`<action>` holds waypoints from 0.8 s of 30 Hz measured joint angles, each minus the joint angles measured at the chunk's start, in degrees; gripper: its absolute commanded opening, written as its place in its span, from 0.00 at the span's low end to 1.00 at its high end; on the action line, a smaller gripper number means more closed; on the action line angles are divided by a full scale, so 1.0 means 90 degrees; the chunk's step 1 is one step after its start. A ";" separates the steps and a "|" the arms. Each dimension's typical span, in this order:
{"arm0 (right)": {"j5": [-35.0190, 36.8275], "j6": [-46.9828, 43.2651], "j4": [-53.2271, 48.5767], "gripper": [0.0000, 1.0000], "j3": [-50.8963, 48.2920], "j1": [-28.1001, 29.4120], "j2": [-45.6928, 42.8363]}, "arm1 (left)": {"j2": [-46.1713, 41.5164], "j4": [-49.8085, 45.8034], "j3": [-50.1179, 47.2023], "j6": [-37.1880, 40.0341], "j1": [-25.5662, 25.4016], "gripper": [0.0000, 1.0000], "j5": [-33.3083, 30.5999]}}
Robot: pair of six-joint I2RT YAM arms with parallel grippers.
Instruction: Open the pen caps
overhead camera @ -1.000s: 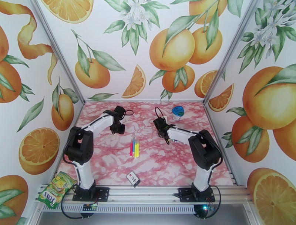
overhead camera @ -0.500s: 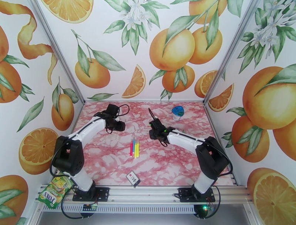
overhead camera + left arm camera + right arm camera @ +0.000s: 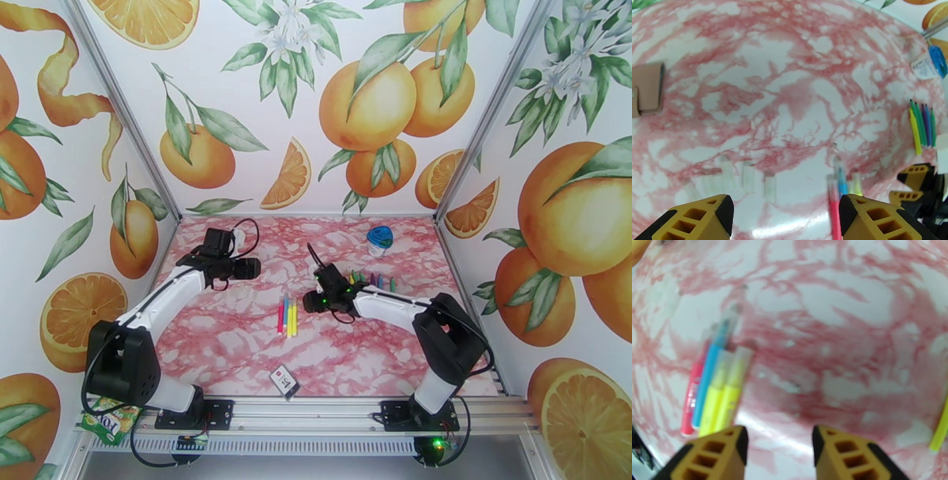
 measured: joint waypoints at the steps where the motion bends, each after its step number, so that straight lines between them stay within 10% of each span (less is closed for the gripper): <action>1: -0.0049 0.0019 0.0022 0.49 0.0000 0.0049 0.0010 | -0.0032 0.0049 -0.0036 -0.0015 0.0005 0.74 0.0032; 24: -0.0457 0.0097 0.0265 0.46 0.0214 0.0532 0.0741 | -0.0355 0.0316 -0.0231 -0.0151 0.0155 0.78 0.0141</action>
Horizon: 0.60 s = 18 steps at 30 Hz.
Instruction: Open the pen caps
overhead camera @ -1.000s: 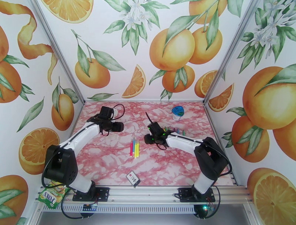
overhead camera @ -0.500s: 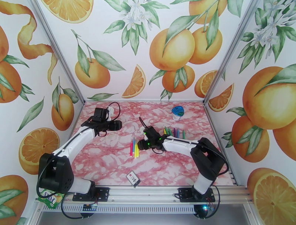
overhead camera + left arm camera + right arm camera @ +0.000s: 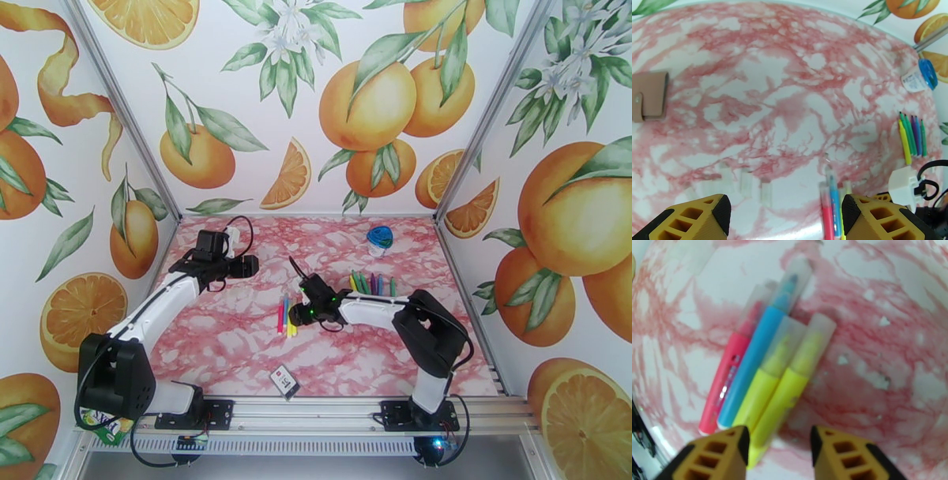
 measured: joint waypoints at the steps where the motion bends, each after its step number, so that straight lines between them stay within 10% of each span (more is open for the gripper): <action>1: 0.0002 0.0012 -0.0012 0.45 0.0027 0.0010 0.0034 | 0.0000 0.0000 0.0000 -0.0002 0.0002 0.78 0.0002; 18: 0.1625 -0.0036 -0.1195 0.40 0.0607 0.0301 0.0277 | 0.0000 0.0005 -0.0007 -0.0002 0.0010 0.78 0.0051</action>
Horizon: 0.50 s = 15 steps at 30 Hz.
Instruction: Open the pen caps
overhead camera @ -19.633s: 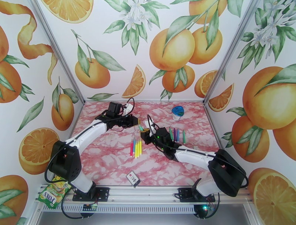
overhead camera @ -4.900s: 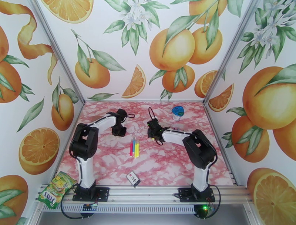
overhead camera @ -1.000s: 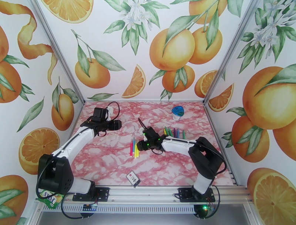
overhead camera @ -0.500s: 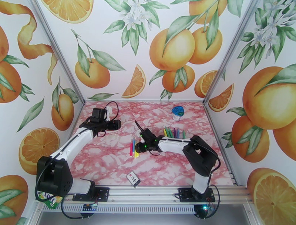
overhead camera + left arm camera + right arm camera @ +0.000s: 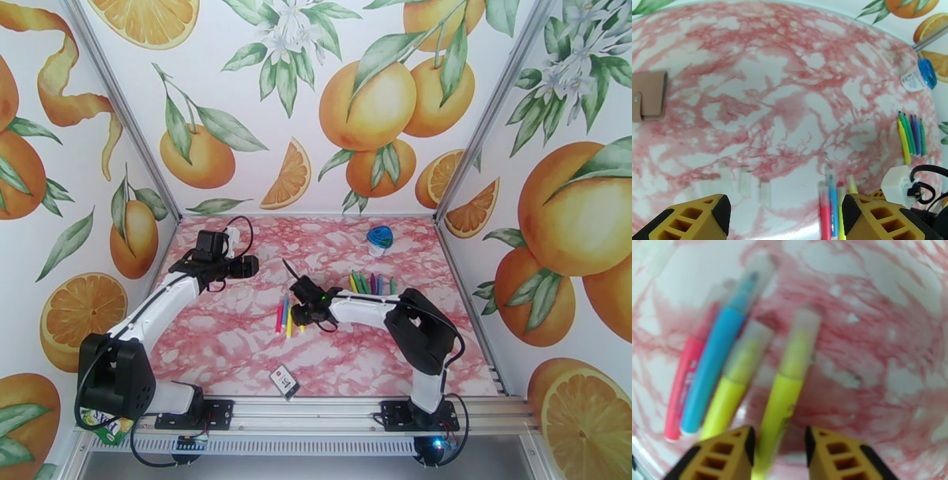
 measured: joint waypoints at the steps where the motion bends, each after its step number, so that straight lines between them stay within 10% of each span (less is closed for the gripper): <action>1: 0.0083 -0.0002 -0.0063 0.40 0.0000 0.0002 0.0000 | 0.0000 0.0002 0.0000 0.0000 0.0000 0.78 0.0000; 15: 0.0532 -0.0090 -0.0357 0.36 0.0066 0.0129 0.0039 | 0.0194 0.0243 0.0000 -0.0170 0.0000 0.78 0.0129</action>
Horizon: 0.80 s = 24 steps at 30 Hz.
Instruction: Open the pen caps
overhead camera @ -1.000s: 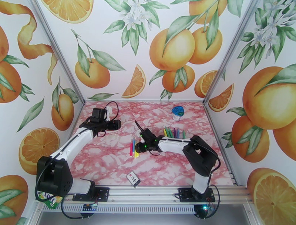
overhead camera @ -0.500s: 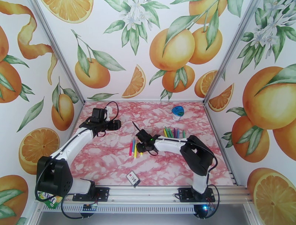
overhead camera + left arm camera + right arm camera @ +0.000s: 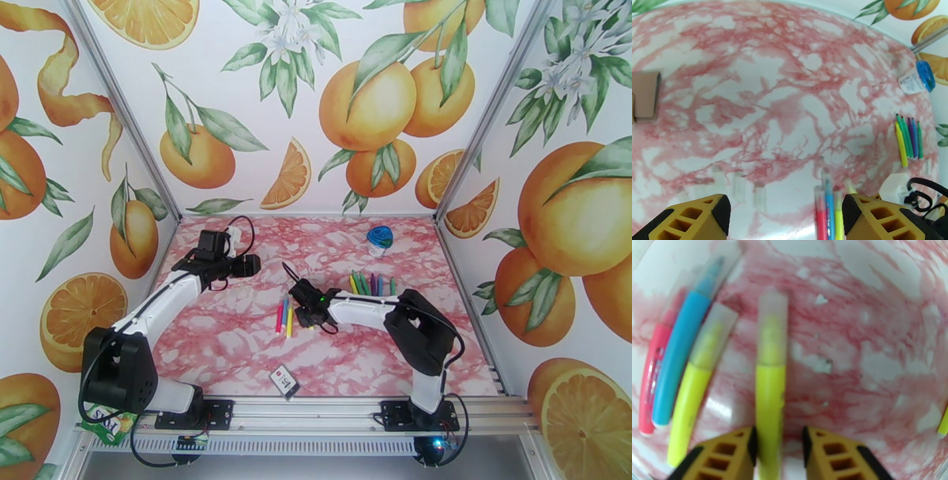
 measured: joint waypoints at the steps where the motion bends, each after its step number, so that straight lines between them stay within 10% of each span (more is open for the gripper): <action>1: 0.0017 0.0000 -0.0029 0.35 0.0032 0.0007 0.0024 | 0.0000 0.0007 0.0000 0.0000 0.0000 0.78 0.0002; 24: 0.0189 0.0056 0.0287 0.19 -0.0189 0.0097 -0.0100 | -0.0017 0.0257 -0.0112 -0.0029 0.0000 0.81 0.0420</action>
